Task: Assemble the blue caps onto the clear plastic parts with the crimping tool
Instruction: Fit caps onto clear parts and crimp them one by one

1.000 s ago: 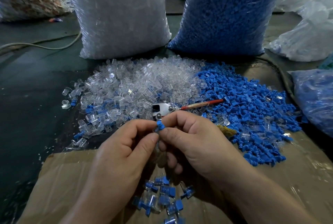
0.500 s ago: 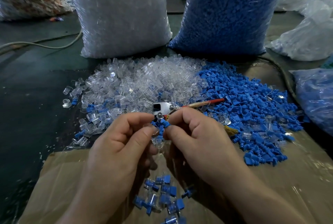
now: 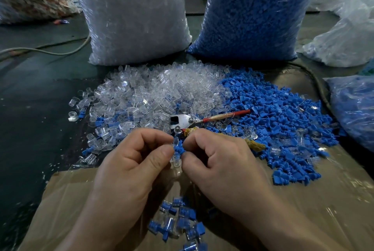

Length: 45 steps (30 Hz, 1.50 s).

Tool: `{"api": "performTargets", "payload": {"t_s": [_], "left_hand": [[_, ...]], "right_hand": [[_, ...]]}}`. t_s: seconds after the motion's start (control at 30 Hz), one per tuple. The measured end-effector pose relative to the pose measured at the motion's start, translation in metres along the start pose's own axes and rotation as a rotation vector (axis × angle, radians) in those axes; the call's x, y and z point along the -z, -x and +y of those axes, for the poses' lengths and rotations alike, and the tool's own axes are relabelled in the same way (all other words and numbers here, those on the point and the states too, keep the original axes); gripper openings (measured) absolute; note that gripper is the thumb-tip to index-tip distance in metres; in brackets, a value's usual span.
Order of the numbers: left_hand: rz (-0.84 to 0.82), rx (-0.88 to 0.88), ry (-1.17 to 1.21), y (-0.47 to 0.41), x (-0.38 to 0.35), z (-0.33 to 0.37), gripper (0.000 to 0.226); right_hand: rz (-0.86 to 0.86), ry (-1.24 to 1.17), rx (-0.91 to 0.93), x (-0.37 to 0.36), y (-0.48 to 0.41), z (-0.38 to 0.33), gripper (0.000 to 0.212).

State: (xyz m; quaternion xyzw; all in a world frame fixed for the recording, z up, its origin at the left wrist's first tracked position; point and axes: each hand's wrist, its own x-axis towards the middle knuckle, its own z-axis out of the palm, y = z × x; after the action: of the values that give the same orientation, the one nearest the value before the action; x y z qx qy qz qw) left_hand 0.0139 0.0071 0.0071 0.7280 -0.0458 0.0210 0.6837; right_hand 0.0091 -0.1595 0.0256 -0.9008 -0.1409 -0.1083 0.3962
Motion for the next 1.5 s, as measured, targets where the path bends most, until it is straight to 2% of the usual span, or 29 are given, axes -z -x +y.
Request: {"api": "performTargets", "payload": {"t_s": [0.2, 0.33, 0.4, 0.5, 0.67, 0.8, 0.87, 1.07, 1.17, 1.37, 1.5], "left_hand": [[0.027, -0.029, -0.136, 0.000, 0.002, -0.007, 0.034], [-0.058, 0.012, 0.035, 0.000, 0.000, -0.005, 0.022], [-0.040, 0.081, 0.167, 0.001, -0.001, -0.003, 0.030], [-0.003, 0.123, 0.261, 0.002, -0.001, 0.000, 0.026], [-0.064, -0.011, 0.069, 0.001, -0.001, 0.000, 0.014], [-0.033, -0.021, 0.073, 0.000, 0.001, -0.003, 0.019], [-0.047, -0.043, -0.011, 0.000, 0.003, -0.004, 0.022], [-0.026, -0.079, -0.036, 0.000, 0.005, -0.008, 0.019], [-0.046, -0.100, -0.168, 0.002, 0.005, -0.007, 0.028], [-0.040, -0.186, -0.369, 0.002, 0.004, -0.008, 0.023], [-0.021, -0.139, -0.299, 0.002, 0.005, -0.010, 0.028]], "right_hand": [[0.040, 0.021, 0.072, 0.004, -0.001, -0.001, 0.008], [0.035, -0.039, 0.113, 0.005, -0.001, -0.004, 0.008], [0.052, 0.004, 0.108, 0.005, -0.001, -0.003, 0.010], [0.055, 0.073, 0.091, 0.005, -0.003, -0.001, 0.012], [-0.033, 0.171, 0.079, 0.003, -0.001, -0.004, 0.015], [-0.062, 0.231, 0.073, 0.003, 0.000, -0.007, 0.018], [-0.094, 0.240, 0.061, 0.003, 0.000, -0.007, 0.020], [-0.044, 0.200, 0.021, 0.004, 0.000, -0.006, 0.019], [-0.060, 0.238, 0.023, 0.003, 0.000, -0.005, 0.019], [-0.050, 0.278, 0.051, 0.002, 0.001, -0.004, 0.018], [-0.058, 0.234, 0.086, 0.003, 0.001, -0.005, 0.018]]}}
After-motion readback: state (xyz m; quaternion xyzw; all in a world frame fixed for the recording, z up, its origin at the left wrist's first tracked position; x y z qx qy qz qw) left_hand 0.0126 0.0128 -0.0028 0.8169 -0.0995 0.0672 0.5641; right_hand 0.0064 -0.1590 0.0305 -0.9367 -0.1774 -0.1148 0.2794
